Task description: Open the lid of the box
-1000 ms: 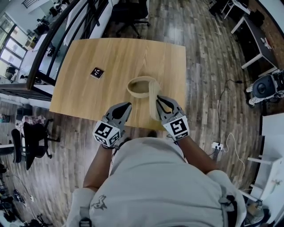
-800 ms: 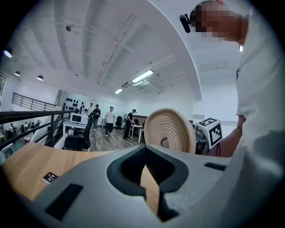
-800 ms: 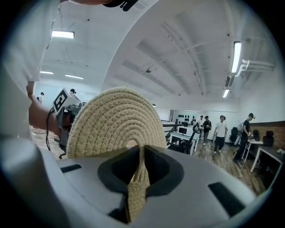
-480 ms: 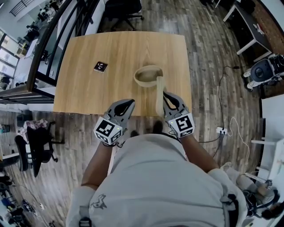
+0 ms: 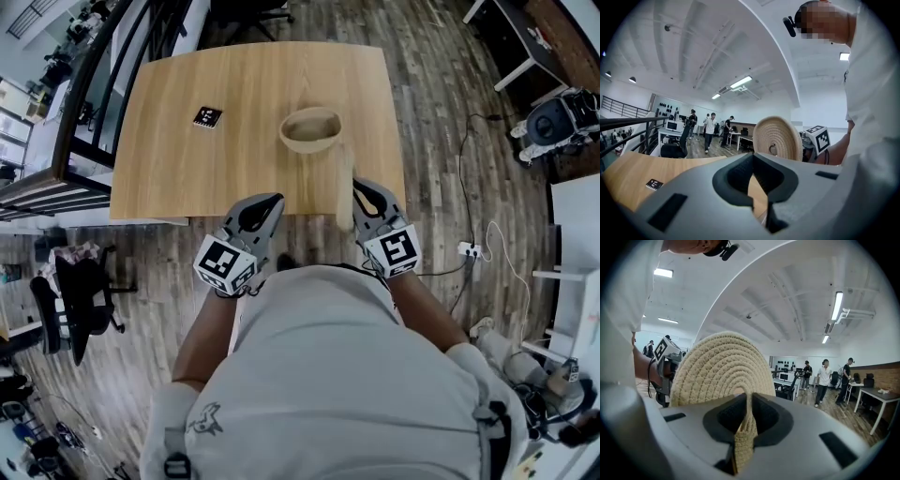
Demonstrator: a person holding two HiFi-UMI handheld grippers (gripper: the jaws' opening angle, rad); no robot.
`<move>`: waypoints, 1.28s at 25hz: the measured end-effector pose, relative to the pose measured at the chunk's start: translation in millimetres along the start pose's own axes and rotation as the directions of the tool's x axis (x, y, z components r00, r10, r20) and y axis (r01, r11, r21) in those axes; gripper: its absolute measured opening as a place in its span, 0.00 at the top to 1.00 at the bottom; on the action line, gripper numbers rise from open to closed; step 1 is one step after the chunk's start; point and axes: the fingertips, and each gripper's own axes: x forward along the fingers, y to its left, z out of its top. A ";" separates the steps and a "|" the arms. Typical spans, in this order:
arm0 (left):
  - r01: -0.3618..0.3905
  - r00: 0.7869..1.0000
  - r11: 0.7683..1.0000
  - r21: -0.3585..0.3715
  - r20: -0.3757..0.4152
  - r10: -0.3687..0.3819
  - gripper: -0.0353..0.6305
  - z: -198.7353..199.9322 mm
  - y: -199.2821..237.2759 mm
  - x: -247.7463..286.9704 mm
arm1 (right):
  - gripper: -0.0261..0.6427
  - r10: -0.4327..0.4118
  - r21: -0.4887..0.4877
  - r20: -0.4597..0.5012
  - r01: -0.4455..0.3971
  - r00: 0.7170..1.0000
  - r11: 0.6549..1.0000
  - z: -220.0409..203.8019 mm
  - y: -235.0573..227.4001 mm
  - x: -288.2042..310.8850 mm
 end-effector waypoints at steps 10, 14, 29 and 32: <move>-0.110 0.994 0.994 -0.022 -0.010 0.110 0.94 2.7 -64.6 24.8 | 0.90 0.050 0.016 0.012 -0.050 0.999 0.999 -8.3 -33.4 -76.3; -0.146 0.989 0.989 -0.026 -0.018 0.146 0.94 -1.9 -93.0 29.8 | 0.90 0.069 0.023 0.011 -0.070 0.998 0.997 -18.9 -40.6 -110.2; -0.136 0.990 0.991 0.020 0.045 0.135 0.94 0.1 -180.2 29.4 | 0.90 0.085 0.034 0.021 -0.086 0.996 0.996 -42.2 -36.8 -214.0; -0.146 0.989 0.989 0.024 0.043 0.145 0.94 -0.2 -183.1 29.2 | 0.90 0.088 0.033 0.023 -0.088 0.996 0.996 -42.8 -34.8 -220.4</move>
